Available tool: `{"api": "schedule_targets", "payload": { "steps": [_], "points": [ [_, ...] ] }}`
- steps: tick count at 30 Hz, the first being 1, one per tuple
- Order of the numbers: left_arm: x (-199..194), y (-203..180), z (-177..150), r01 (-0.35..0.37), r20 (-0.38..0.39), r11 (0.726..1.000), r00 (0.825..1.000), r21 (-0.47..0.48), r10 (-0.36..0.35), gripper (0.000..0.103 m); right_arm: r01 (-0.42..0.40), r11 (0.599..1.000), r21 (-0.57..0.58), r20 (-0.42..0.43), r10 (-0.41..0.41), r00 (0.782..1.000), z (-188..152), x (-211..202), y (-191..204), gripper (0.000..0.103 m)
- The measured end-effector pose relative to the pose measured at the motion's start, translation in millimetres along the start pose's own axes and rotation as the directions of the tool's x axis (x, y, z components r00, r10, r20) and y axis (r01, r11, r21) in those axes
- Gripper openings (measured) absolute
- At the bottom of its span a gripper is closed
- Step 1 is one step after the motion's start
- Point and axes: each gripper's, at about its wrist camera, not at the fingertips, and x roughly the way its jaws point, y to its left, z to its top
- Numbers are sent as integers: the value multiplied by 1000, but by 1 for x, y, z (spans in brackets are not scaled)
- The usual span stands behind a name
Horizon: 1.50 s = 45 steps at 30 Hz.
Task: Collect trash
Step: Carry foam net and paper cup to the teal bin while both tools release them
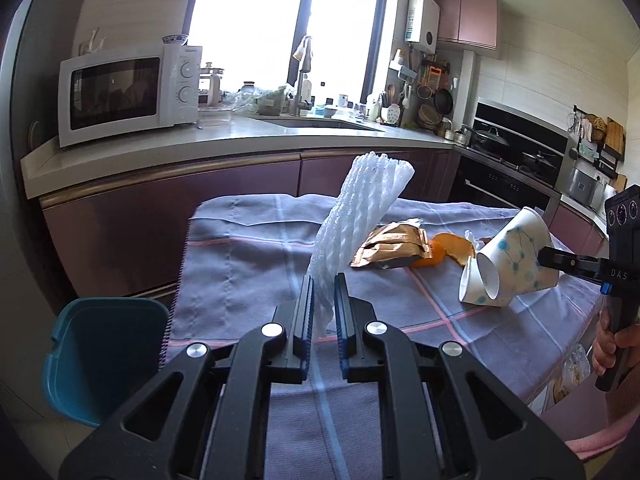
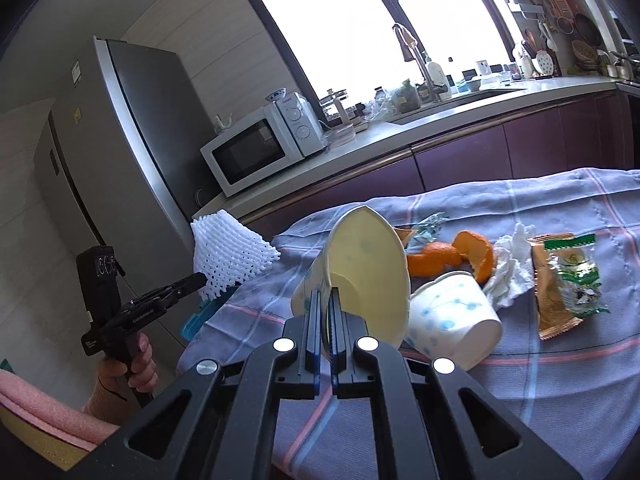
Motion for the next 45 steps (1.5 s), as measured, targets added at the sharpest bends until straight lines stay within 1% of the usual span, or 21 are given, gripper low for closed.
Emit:
{"api": "schedule_targets", "payload": {
  "steps": [5, 10, 16, 21, 23, 27, 30, 35, 45],
  "points": [
    [-18, 29, -6, -79, -2, 997, 997, -27, 79, 11, -91, 995, -31, -54, 89, 995, 4, 34, 24, 3],
    [-37, 61, -14, -159, -3, 985, 987, -70, 159, 11, -180, 981, -71, -117, 171, 978, 10, 73, 54, 3],
    [-57, 102, -23, -255, -11, 958, 967, -131, 255, 11, -289, 948, -136, -192, 261, 946, 17, 118, 102, 3],
    [-69, 134, -32, -304, -25, 934, 952, -187, 305, 11, -356, 921, -157, -245, 313, 918, 24, 159, 131, 3],
    [-73, 144, -36, -330, -31, 924, 943, -194, 331, 11, -373, 913, -165, -264, 323, 909, 25, 173, 141, 3],
    [-76, 162, -43, -364, -53, 906, 931, -214, 361, 11, -399, 899, -183, -307, 333, 892, 26, 202, 161, 3],
    [-74, 174, -47, -377, -68, 898, 926, -228, 372, 11, -406, 894, -191, -337, 329, 882, 24, 222, 173, 3],
    [-66, 187, -52, -401, -92, 886, 916, -234, 391, 11, -403, 895, -191, -374, 313, 873, 22, 248, 184, 3],
    [-50, 204, -59, -418, -132, 874, 908, -249, 397, 11, -385, 903, -192, -419, 279, 864, 14, 273, 194, 3]
  ]
}}
